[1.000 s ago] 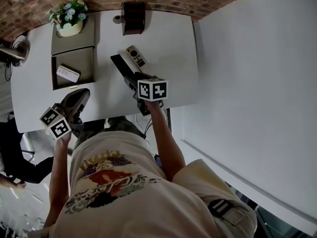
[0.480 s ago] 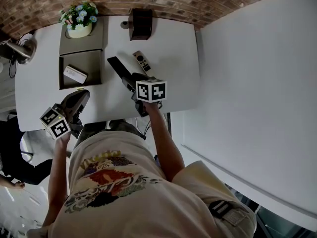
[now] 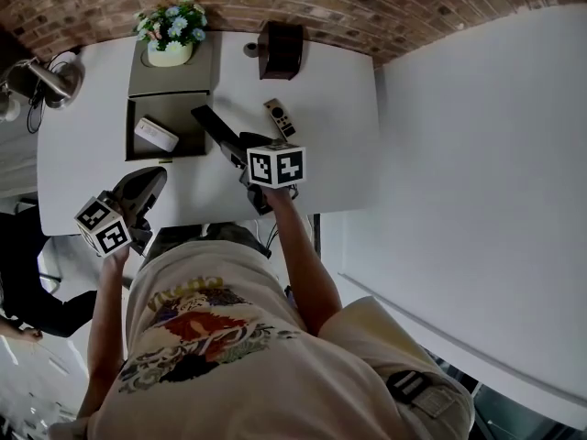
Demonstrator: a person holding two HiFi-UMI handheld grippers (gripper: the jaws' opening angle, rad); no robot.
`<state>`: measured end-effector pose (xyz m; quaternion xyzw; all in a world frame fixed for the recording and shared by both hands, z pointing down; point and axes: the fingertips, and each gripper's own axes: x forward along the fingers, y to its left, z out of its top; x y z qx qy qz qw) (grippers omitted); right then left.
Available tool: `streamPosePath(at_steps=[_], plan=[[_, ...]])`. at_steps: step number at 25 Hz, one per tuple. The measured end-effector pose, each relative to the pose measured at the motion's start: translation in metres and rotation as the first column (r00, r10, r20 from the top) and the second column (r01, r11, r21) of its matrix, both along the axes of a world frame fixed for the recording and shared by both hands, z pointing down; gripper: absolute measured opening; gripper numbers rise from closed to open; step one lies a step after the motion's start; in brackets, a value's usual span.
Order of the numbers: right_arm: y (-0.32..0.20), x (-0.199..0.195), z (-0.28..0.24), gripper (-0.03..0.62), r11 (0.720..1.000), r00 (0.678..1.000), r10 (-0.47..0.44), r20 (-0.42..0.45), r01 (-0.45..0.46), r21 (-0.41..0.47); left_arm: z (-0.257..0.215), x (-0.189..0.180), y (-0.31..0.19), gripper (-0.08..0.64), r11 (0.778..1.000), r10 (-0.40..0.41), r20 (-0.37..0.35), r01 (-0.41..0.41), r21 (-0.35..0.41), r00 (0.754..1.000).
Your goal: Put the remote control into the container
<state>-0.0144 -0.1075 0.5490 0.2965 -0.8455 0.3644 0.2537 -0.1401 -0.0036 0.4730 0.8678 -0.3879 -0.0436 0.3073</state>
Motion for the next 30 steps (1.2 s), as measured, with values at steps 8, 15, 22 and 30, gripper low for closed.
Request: streamPosePath(at_steps=[8,15,22,30], plan=[[0.001,-0.044,0.006,0.224,0.998,0.998,-0.064,-0.025,0.064,0.001,0.000,-0.036,0.005,0.005,0.999,-0.038,-0.013,0.038,-0.005,0.999],[0.000,-0.080,0.024,0.222,0.994,0.993,-0.104,-0.055,0.103,-0.021,0.008,-0.072,0.012,0.005,0.997,-0.077,-0.020,0.076,-0.024,0.997],[-0.004,-0.107,0.035,0.221,0.989,0.984,-0.149,-0.098,0.149,-0.015,0.019,-0.100,0.015,0.005,0.993,-0.114,-0.027,0.113,-0.047,0.993],[-0.013,-0.128,0.045,0.221,0.979,0.972,-0.201,-0.125,0.201,-0.010,0.027,-0.116,0.018,0.005,0.987,-0.151,-0.039,0.148,-0.065,0.988]])
